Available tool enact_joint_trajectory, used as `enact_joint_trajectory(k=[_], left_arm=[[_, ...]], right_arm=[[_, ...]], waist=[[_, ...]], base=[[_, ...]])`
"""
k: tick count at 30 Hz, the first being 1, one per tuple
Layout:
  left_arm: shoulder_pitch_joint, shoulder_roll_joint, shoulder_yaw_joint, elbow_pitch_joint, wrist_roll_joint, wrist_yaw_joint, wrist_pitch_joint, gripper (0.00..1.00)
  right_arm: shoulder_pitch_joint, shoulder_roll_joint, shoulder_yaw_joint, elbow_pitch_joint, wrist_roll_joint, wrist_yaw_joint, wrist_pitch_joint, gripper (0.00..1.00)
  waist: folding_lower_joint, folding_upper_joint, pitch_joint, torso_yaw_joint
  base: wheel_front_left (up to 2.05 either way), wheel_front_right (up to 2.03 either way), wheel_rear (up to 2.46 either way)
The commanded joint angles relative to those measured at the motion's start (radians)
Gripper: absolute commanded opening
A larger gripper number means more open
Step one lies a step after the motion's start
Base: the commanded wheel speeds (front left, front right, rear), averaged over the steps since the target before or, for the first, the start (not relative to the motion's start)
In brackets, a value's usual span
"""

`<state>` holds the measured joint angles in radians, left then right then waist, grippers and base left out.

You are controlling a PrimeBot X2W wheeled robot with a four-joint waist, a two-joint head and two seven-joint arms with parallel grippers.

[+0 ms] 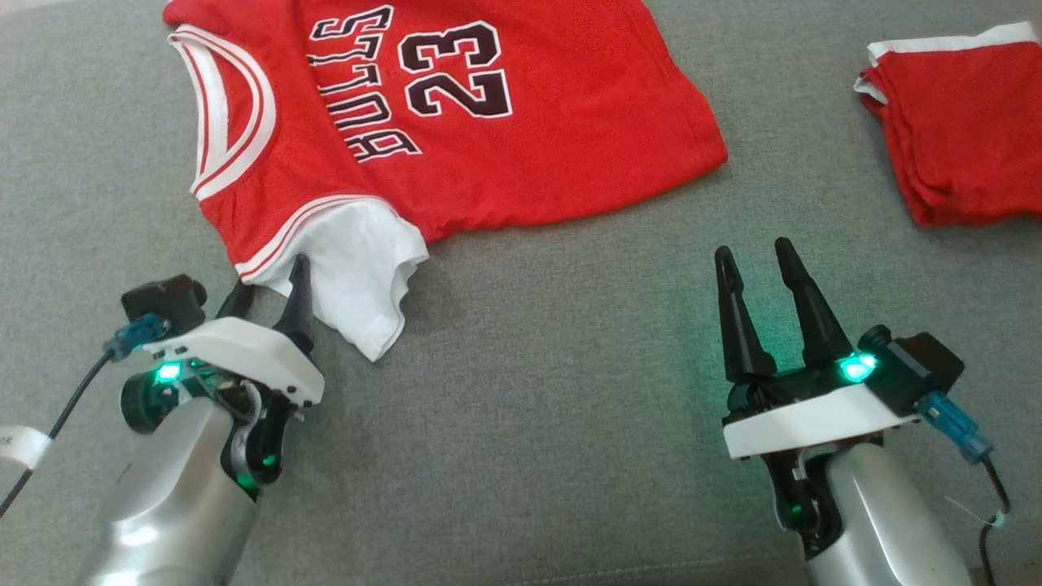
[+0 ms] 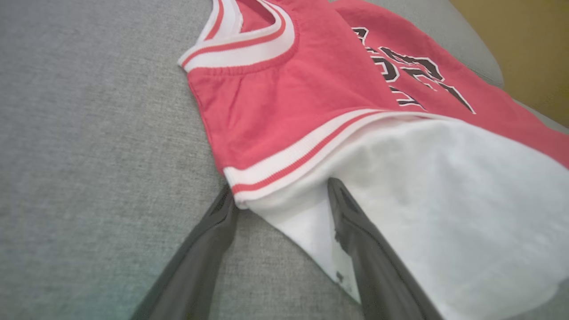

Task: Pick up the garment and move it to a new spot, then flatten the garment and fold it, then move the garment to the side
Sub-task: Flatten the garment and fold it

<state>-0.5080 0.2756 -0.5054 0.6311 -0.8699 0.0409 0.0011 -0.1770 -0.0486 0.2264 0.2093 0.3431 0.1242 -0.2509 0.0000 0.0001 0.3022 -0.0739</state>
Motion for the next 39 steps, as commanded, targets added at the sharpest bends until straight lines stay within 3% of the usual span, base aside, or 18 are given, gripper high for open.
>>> enact_joint_trajectory(k=[1,2,3,11,17,26,27,28,29,35,39], left_arm=[[-0.002,0.005,0.016,0.008,-0.009,-0.010,0.028,0.79],[-0.004,0.002,0.016,0.011,-0.011,-0.014,0.029,0.30],[-0.006,0.001,0.016,0.014,-0.013,-0.018,0.028,0.00],[-0.017,0.031,0.017,0.034,0.008,-0.025,-0.018,0.00],[-0.043,0.111,0.056,0.031,0.031,0.009,-0.069,0.00],[-0.044,0.161,0.069,0.001,0.053,0.037,-0.103,0.00],[-0.042,0.161,0.068,-0.005,0.059,0.041,-0.118,0.04],[-0.037,0.160,0.064,-0.011,0.067,0.042,-0.135,0.78],[-0.031,0.155,0.062,-0.017,0.071,0.043,-0.150,1.00],[0.038,0.122,0.053,-0.101,0.111,0.063,-0.240,1.00],[0.093,0.115,0.025,-0.205,0.221,0.117,-0.260,1.00]], right_arm=[[-0.025,-0.002,0.028,-0.034,0.005,0.007,-0.011,1.00],[-0.025,-0.002,0.028,-0.033,0.005,0.007,-0.011,1.00],[-0.025,-0.002,0.028,-0.032,0.006,0.007,-0.011,1.00],[-0.023,-0.002,0.032,-0.024,0.014,0.007,-0.011,1.00],[-0.016,-0.002,0.041,-0.013,0.020,0.007,-0.011,1.00],[-0.011,-0.002,0.049,-0.001,0.025,0.007,-0.011,1.00],[-0.010,-0.002,0.050,0.000,0.024,0.007,-0.011,1.00],[-0.010,-0.002,0.052,0.001,0.024,0.007,-0.011,1.00],[-0.010,-0.002,0.054,0.002,0.023,0.007,-0.011,1.00],[0.001,-0.002,0.041,0.007,0.017,0.007,-0.011,1.00],[0.011,-0.002,0.023,0.002,0.005,0.007,-0.011,1.00]], waist=[[0.0000,-0.0001,0.000,-0.001],[0.0000,-0.0001,-0.001,-0.001],[0.0000,-0.0001,-0.003,0.000],[0.0000,-0.0001,-0.039,0.016],[0.0000,-0.0001,-0.070,0.027],[0.0000,-0.0001,-0.099,0.034],[0.0000,-0.0001,-0.101,0.035],[0.0000,-0.0001,-0.103,0.036],[0.0000,-0.0001,-0.105,0.037],[0.0000,-0.0001,-0.133,0.057],[0.0000,-0.0001,-0.141,0.084]], base=[[0.00,0.00,0.00],[0.00,0.00,0.00],[0.00,0.00,0.00],[0.00,0.00,0.00],[0.00,0.00,0.00],[0.00,0.00,0.00],[0.00,0.00,0.00],[0.00,0.00,0.00],[0.00,0.00,0.00],[0.00,0.00,0.00],[0.00,0.00,0.00]])
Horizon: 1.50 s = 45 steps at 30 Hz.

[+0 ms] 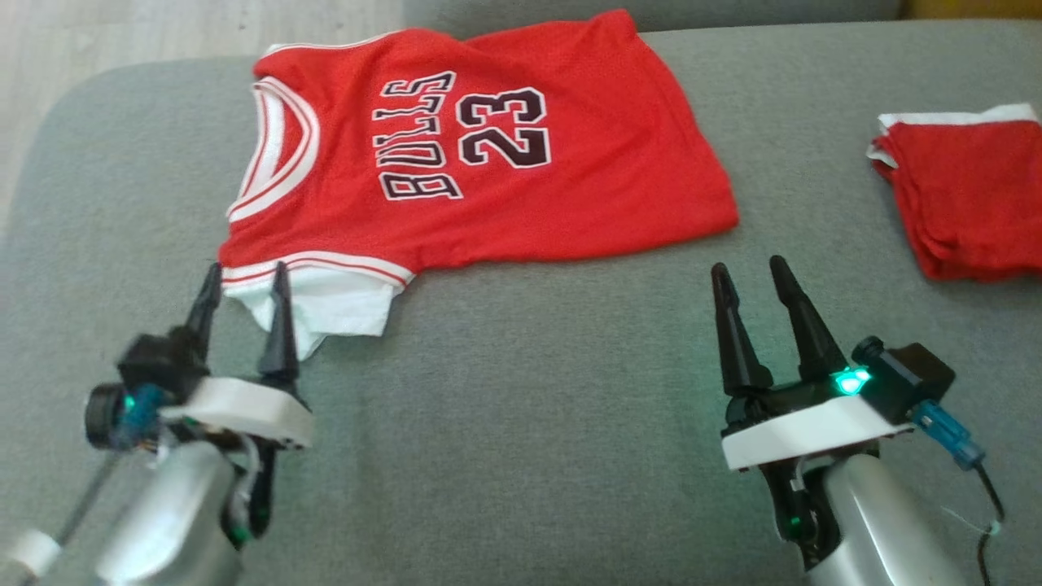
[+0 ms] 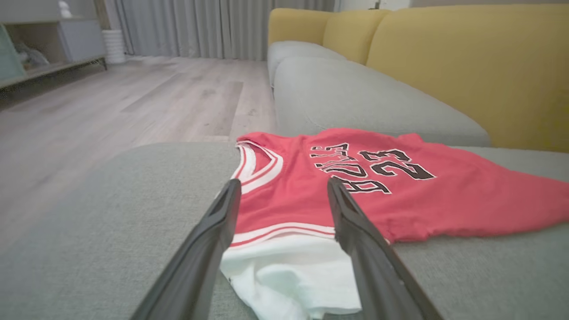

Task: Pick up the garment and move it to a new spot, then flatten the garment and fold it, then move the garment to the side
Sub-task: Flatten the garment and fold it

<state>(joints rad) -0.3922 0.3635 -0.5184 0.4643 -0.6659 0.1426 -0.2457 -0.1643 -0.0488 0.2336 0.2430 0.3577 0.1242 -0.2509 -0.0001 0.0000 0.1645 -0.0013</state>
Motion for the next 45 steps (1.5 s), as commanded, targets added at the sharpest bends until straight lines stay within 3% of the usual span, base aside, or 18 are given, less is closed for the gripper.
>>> enact_joint_trajectory(k=[1,4,10,20,30,36,45], left_arm=[[-0.007,0.017,0.043,-0.071,0.038,0.033,-0.014,1.00],[0.074,-0.036,0.089,-0.191,0.093,0.064,-0.016,1.00],[0.145,-0.084,0.100,-0.205,0.107,0.028,-0.016,1.00],[0.094,-0.086,0.111,-0.044,0.047,-0.032,0.040,1.00],[0.022,-0.085,0.146,0.113,-0.010,-0.036,0.102,1.00],[-0.001,-0.083,0.133,0.181,-0.020,-0.075,0.118,1.00],[-0.023,-0.093,0.123,0.252,-0.031,-0.086,0.138,1.00]], right_arm=[[0.001,-0.001,0.011,-0.034,-0.013,0.007,-0.011,1.00],[0.005,-0.001,-0.002,-0.036,-0.029,0.007,-0.011,1.00],[0.005,-0.001,-0.001,-0.032,-0.039,0.007,-0.011,1.00],[-0.007,-0.001,0.020,-0.032,-0.030,0.007,-0.011,1.00],[-0.019,-0.001,0.021,-0.041,-0.023,0.007,-0.011,1.00],[-0.020,-0.001,0.023,-0.045,-0.021,0.007,-0.011,1.00],[-0.020,-0.001,0.024,-0.046,-0.018,0.007,-0.011,1.00]], waist=[[0.0001,0.0000,-0.004,0.019],[0.0001,0.0000,-0.008,0.047],[0.0001,0.0000,-0.006,0.071],[0.0001,0.0000,0.027,0.035],[0.0001,0.0000,0.068,-0.013],[0.0001,0.0000,0.078,-0.030],[0.0001,0.0000,0.082,-0.035]], base=[[0.00,0.00,0.00],[0.00,0.00,0.00],[0.00,0.00,0.00],[0.00,0.00,0.00],[0.00,0.00,0.00],[0.00,0.00,0.00],[0.00,0.00,0.00]])
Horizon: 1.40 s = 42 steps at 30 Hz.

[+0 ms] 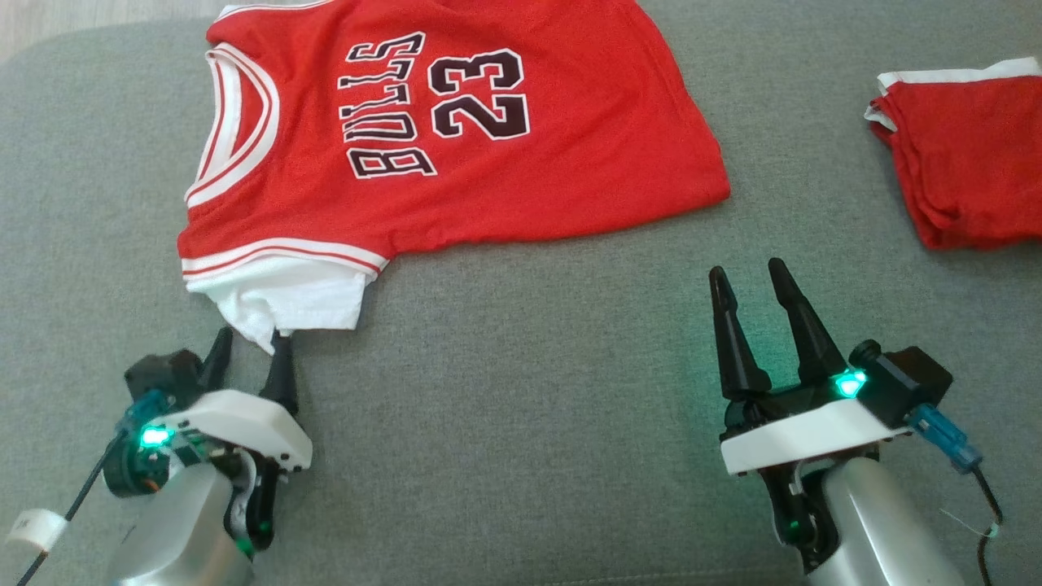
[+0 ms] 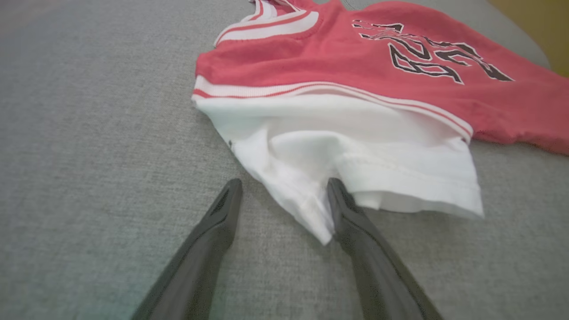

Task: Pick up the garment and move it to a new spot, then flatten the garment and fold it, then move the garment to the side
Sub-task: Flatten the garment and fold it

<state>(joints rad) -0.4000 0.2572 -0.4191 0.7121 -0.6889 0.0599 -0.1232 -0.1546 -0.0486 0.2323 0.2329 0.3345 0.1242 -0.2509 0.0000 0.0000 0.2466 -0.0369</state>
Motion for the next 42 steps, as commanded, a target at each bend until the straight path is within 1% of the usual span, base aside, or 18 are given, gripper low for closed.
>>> enact_joint_trajectory(k=[1,2,3,7,12,16,20,21,22,26,30,34,36,38,40,41,42], left_arm=[[-0.019,0.012,0.024,0.010,-0.010,-0.006,0.016,0.64],[-0.021,0.010,0.023,0.014,-0.013,-0.009,0.014,0.15],[-0.023,0.008,0.023,0.018,-0.015,-0.012,0.014,0.00],[-0.029,0.006,0.022,0.022,-0.016,-0.025,-0.013,0.00],[-0.029,0.005,0.036,-0.017,-0.011,-0.029,-0.086,0.00],[-0.022,0.007,0.066,-0.096,0.008,-0.022,-0.128,0.00],[0.000,0.000,0.118,-0.232,0.048,-0.014,-0.138,0.00],[0.000,0.000,0.118,-0.232,0.048,-0.014,-0.138,0.00],[0.009,-0.005,0.137,-0.274,0.063,-0.009,-0.138,0.00],[0.050,-0.032,0.208,-0.412,0.122,-0.003,-0.138,0.00],[0.080,-0.061,0.235,-0.480,0.165,-0.023,-0.138,0.00],[0.091,-0.083,0.231,-0.485,0.190,-0.053,-0.138,0.00],[0.088,-0.096,0.226,-0.479,0.200,-0.066,-0.138,0.00],[0.084,-0.108,0.222,-0.471,0.207,-0.078,-0.138,0.00],[0.080,-0.119,0.218,-0.463,0.214,-0.089,-0.138,0.00],[0.076,-0.129,0.216,-0.455,0.221,-0.099,-0.138,0.00],[0.074,-0.133,0.215,-0.451,0.225,-0.103,-0.138,0.00]], right_arm=[[-0.031,-0.002,0.025,-0.036,0.005,0.007,-0.011,1.00],[-0.032,-0.002,0.025,-0.036,0.005,0.007,-0.011,1.00],[-0.033,-0.002,0.024,-0.036,0.005,0.007,-0.011,1.00],[-0.033,-0.002,0.018,-0.032,0.006,0.007,-0.011,1.00],[-0.030,-0.002,0.010,-0.022,0.007,0.007,-0.011,1.00],[-0.025,-0.002,-0.006,-0.013,0.002,0.007,-0.011,1.00],[-0.021,-0.002,-0.043,0.013,-0.028,0.007,-0.011,1.00],[-0.021,-0.002,-0.043,0.013,-0.028,0.007,-0.011,1.00],[-0.023,-0.002,-0.057,0.028,-0.040,0.007,-0.011,1.00],[-0.061,-0.002,-0.111,0.096,-0.074,0.007,0.007,1.00],[-0.136,-0.002,-0.176,0.187,-0.081,0.007,0.061,1.00],[-0.233,-0.002,-0.219,0.302,-0.082,0.007,0.106,1.00],[-0.279,-0.002,-0.229,0.368,-0.092,0.007,0.130,1.00],[-0.321,-0.002,-0.231,0.434,-0.073,0.007,0.146,1.00],[-0.360,-0.002,-0.230,0.499,-0.051,0.007,0.148,1.00],[-0.394,-0.002,-0.232,0.567,-0.050,0.007,0.140,1.00],[-0.411,-0.002,-0.234,0.599,-0.050,0.007,0.134,1.00]], waist=[[0.0000,0.0000,0.001,0.001],[0.0000,0.0000,0.002,0.001],[0.0000,0.0000,0.001,0.001],[0.0000,0.0000,-0.005,0.004],[0.0000,0.0000,-0.026,0.014],[0.0000,0.0000,-0.048,0.031],[0.0000,0.0000,-0.060,0.056],[0.0000,0.0000,-0.060,0.056],[0.0000,0.0000,-0.060,0.064],[0.0000,0.0000,-0.050,0.091],[0.0000,0.0000,-0.034,0.115],[0.0000,0.0000,-0.016,0.136],[0.0000,0.0000,-0.010,0.148],[0.0000,0.0000,-0.004,0.158],[0.0000,0.0000,-0.001,0.168],[0.0000,0.0000,0.003,0.174],[0.0000,0.0000,0.004,0.177]], base=[[0.00,0.00,0.00],[0.00,0.00,0.00],[0.00,0.00,0.00],[0.00,0.00,0.00],[0.00,0.00,0.00],[0.00,0.00,0.00],[0.00,0.00,0.00],[0.00,0.00,0.00],[0.00,0.00,0.00],[0.00,0.00,0.00],[0.00,0.00,0.00],[0.00,0.00,0.00],[0.00,0.00,0.00],[0.00,0.00,0.00],[0.00,0.00,0.00],[0.00,0.00,0.00],[0.00,0.00,0.00]])
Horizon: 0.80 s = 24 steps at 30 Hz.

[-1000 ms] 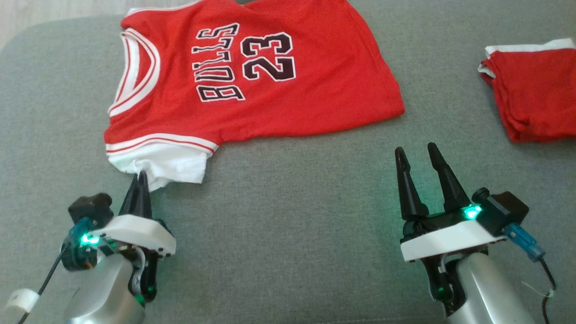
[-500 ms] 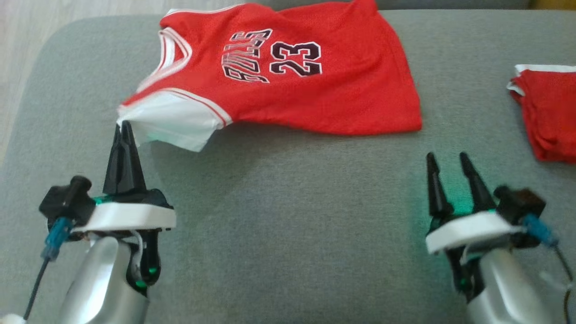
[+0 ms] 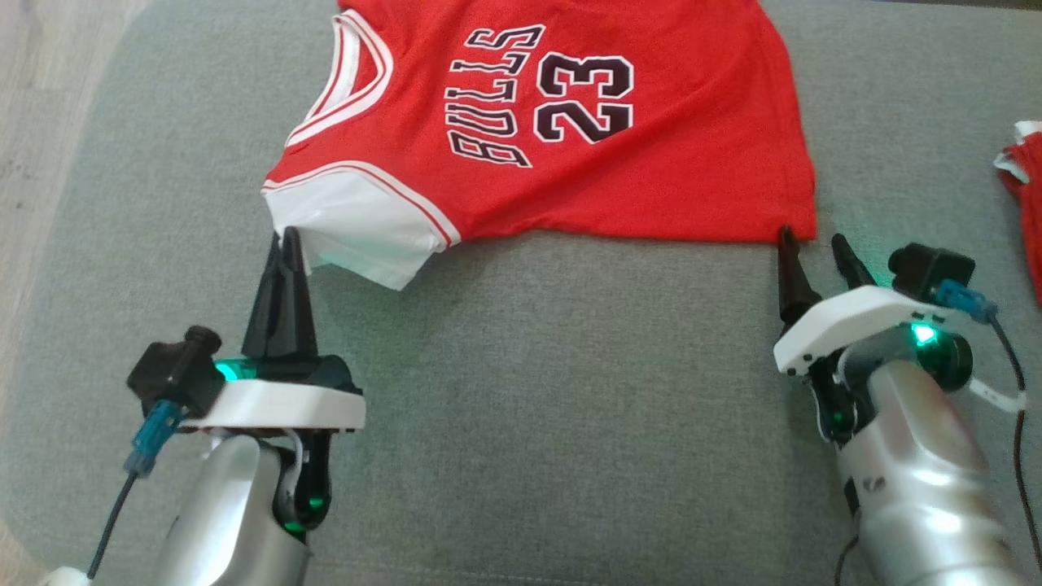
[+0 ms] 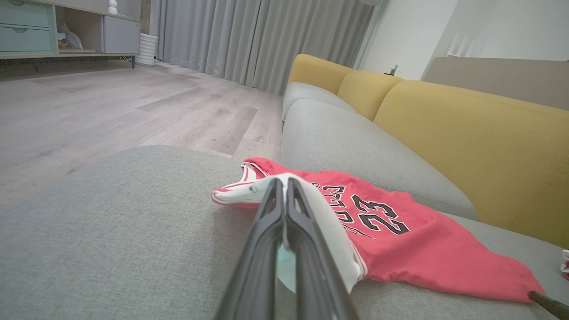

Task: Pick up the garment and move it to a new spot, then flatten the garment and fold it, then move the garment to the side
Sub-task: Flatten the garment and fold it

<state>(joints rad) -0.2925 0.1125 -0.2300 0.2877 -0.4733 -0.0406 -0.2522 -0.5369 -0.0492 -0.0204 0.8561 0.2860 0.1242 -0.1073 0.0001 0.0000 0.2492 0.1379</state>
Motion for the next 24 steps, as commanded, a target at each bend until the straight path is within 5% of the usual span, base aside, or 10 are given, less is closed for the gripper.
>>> enact_joint_trajectory(k=[1,15,18,24], left_arm=[[-0.036,0.008,0.024,-0.024,0.013,-0.007,-0.009,0.00],[-0.046,-0.021,0.037,0.010,0.043,-0.040,-0.009,0.00],[-0.044,-0.024,0.045,0.014,0.047,-0.042,-0.009,0.00],[-0.036,-0.027,0.063,0.019,0.047,-0.047,-0.009,0.00]], right_arm=[[-0.045,-0.001,0.018,0.008,0.002,0.007,-0.018,1.00],[-0.166,-0.001,0.211,0.325,0.090,0.007,-0.038,1.00],[-0.169,-0.001,0.254,0.336,0.121,0.007,-0.049,0.00],[-0.182,-0.001,0.296,0.314,0.173,0.007,-0.110,0.00]], waist=[[-0.0001,0.0000,0.003,0.005],[-0.0001,0.0000,-0.012,0.013],[-0.0001,0.0000,-0.019,0.008],[-0.0001,0.0000,-0.041,-0.016]], base=[[0.00,0.00,0.00],[0.00,0.00,0.00],[0.00,0.00,0.00],[0.00,0.00,0.00]])
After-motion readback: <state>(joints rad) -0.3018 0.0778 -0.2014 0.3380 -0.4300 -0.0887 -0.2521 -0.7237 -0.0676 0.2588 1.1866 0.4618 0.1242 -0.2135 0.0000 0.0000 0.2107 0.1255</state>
